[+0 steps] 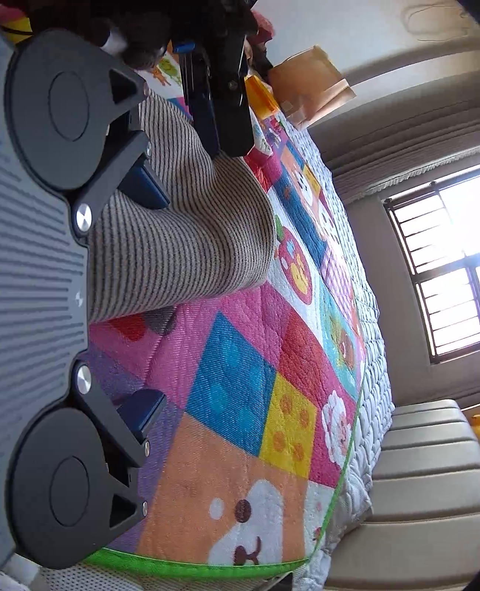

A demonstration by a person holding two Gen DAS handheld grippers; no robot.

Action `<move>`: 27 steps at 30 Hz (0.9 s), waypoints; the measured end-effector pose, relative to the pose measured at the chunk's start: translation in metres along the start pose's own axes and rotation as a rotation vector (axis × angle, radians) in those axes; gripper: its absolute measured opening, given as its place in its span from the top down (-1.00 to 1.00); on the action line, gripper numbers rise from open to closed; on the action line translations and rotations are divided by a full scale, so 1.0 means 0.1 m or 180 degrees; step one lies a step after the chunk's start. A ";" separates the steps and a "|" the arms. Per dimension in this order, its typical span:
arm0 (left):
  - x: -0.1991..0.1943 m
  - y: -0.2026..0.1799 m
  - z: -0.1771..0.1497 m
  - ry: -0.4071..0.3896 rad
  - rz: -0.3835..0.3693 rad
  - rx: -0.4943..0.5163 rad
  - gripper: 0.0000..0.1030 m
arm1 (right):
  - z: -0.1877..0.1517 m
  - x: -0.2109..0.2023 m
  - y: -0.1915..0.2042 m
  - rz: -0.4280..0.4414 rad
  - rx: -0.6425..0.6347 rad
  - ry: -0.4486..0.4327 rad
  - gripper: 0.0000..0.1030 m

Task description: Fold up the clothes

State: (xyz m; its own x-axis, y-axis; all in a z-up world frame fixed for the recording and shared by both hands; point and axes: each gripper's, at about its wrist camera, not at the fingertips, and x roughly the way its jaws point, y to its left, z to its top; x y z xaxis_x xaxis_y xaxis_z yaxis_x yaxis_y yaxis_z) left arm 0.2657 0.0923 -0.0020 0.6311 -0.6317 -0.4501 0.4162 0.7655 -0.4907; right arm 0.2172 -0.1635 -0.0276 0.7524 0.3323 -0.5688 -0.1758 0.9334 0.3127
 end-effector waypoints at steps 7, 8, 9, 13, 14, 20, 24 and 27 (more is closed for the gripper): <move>0.06 0.07 0.00 0.0012 0.0029 -0.0051 -0.88 | -0.29 -0.23 0.41 0.0073 -0.0709 -0.0042 -1.00; 0.06 0.09 0.01 0.0009 0.0013 -0.0092 -0.88 | -0.35 -0.18 0.44 0.0005 -0.0774 -0.0006 -1.00; 0.05 0.11 0.01 0.0005 -0.0002 -0.0135 -0.88 | -0.38 -0.15 0.42 0.0017 -0.0710 0.0022 -1.00; -0.09 0.16 0.04 -0.0057 0.0037 -0.0354 -0.77 | -0.40 -0.15 0.37 0.0064 -0.0581 0.0015 -1.00; -0.15 0.14 0.04 -0.0091 0.0065 -0.0399 -0.77 | -0.42 -0.16 0.38 0.0046 -0.0599 -0.0005 -1.00; -0.60 -0.03 -0.08 -0.0276 0.0202 -0.0412 -0.86 | -0.45 -0.18 0.37 0.0043 -0.0574 -0.0045 -1.00; -0.59 0.00 -0.28 -0.0099 0.0290 -0.0456 -0.85 | -0.45 -0.17 0.37 0.0032 -0.0563 -0.0051 -1.00; -0.47 0.08 -0.43 0.0082 0.0326 -0.0549 -0.74 | -0.44 -0.18 0.37 0.0020 -0.0542 -0.0044 -1.00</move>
State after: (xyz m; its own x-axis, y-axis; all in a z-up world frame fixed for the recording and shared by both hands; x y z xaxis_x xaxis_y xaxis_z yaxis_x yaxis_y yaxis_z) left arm 0.2109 0.1224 -0.0171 0.6466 -0.5561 -0.5221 0.2309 0.7951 -0.5609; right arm 0.1695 -0.1291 -0.0397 0.7593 0.3373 -0.5564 -0.2846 0.9412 0.1822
